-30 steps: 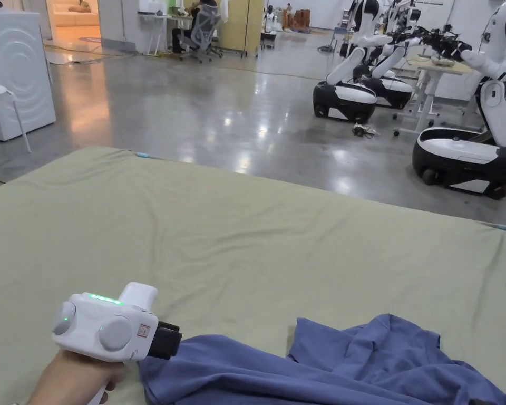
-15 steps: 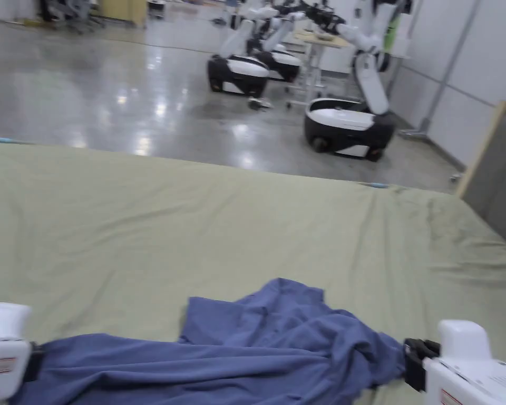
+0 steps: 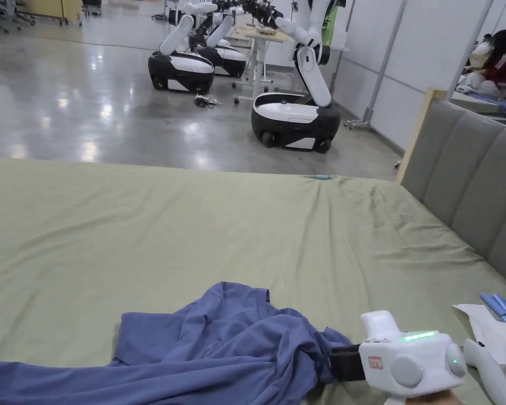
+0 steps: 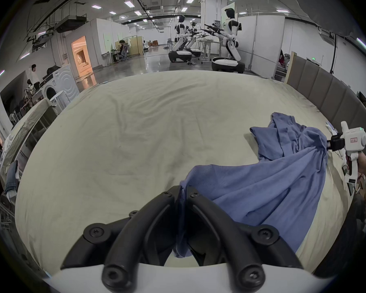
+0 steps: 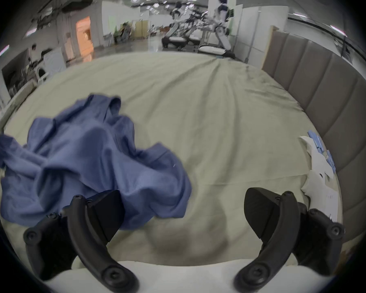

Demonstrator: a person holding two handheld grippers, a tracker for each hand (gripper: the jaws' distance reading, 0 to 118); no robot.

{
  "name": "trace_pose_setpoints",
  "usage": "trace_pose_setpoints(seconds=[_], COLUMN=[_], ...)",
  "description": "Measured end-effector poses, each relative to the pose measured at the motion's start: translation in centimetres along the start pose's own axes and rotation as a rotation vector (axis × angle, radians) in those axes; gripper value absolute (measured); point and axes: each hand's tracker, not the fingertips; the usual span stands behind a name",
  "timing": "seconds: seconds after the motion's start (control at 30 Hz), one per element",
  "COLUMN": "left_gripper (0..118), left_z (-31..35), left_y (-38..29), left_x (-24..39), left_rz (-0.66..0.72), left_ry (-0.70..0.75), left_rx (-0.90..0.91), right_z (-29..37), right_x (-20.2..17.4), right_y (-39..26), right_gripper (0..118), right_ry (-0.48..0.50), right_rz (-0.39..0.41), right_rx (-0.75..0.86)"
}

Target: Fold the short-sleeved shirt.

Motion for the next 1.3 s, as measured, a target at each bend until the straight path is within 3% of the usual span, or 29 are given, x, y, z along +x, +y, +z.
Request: trace_pose_setpoints(seconds=[0.03,0.07,0.13,0.17,0.27,0.43,0.63,0.97,1.17,1.3], left_gripper=[6,6,6,6,6,6,6,6,6,6], left_z=[0.0,-0.1,-0.8,-0.8,-1.2,1.3,8.1,18.8,18.7,16.5], left_y=[0.0,-0.1,0.1,0.1,0.3,2.1,7.7,21.4,27.0,28.4], left_x=[0.1,0.3,0.0,0.1,-0.6,-2.1,-3.8,-6.6,-7.2,-7.6], left_rz=[0.005,0.007,0.01,0.011,0.028,0.031,0.069,0.109,0.117,0.127], left_ry=[-0.001,0.0,0.005,0.006,0.001,0.044,0.063,0.086,0.1,0.103], left_rx=[-0.003,-0.005,-0.012,-0.015,-0.023,0.064,0.249,0.537,0.602,0.607], right_z=[-0.2,-0.3,0.2,0.6,2.8,9.7,19.8,35.1,37.4,35.6], right_x=[-0.5,-0.9,-1.0,-1.0,-0.3,2.4,3.4,4.5,4.9,4.9], right_y=[-0.3,-0.4,-0.7,-0.5,0.3,3.0,8.7,20.2,24.9,26.0], right_gripper=[105,86,24,12,11,10,10,10,10,10], right_ry=[0.01,0.004,0.065,0.093,0.137,0.116,0.101,0.044,0.027,0.036], right_rz=[0.031,0.062,0.037,-0.009,-0.084,-0.174,-0.109,-0.115,-0.164,-0.191], right_rx=[-0.014,-0.016,0.035,0.037,0.056,0.187,0.363,0.634,0.7,0.701])
